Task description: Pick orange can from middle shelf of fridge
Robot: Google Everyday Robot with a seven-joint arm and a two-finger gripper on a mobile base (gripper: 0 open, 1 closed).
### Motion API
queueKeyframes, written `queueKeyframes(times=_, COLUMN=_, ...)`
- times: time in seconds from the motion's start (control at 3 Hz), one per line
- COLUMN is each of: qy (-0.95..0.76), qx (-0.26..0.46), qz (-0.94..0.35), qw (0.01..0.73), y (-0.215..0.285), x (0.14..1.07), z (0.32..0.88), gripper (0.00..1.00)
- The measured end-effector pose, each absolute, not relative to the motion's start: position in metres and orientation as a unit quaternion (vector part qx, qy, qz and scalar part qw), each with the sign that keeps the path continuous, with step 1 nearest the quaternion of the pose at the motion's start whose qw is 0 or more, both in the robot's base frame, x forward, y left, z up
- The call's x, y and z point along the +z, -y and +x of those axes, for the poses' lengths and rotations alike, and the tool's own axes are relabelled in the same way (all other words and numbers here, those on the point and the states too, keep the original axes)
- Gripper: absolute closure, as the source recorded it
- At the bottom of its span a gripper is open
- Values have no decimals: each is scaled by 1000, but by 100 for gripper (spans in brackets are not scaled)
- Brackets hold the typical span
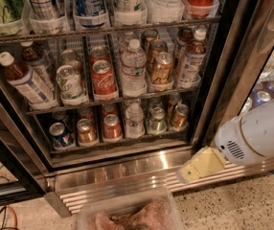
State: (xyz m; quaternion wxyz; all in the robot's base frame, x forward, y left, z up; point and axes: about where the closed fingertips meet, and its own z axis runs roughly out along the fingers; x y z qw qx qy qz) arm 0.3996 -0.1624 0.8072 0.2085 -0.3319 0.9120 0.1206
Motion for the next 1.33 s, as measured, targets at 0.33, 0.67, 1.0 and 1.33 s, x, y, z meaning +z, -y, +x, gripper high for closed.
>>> queueKeyframes(times=0.33, qy=-915, qx=124, qz=-307, qw=231, y=154, x=797, z=415, gripper=0)
queueKeyframes(times=0.67, qy=-921, qx=130, qz=-243, qw=276, y=147, x=783, z=453, gripper=0)
queueKeyframes(times=1.0, qy=-920, qx=125, qz=-187, qw=322, y=151, x=783, z=488, gripper=0)
queueKeyframes(times=1.33, qy=-916, qx=125, qz=-165, qw=343, y=150, x=782, z=510, gripper=0)
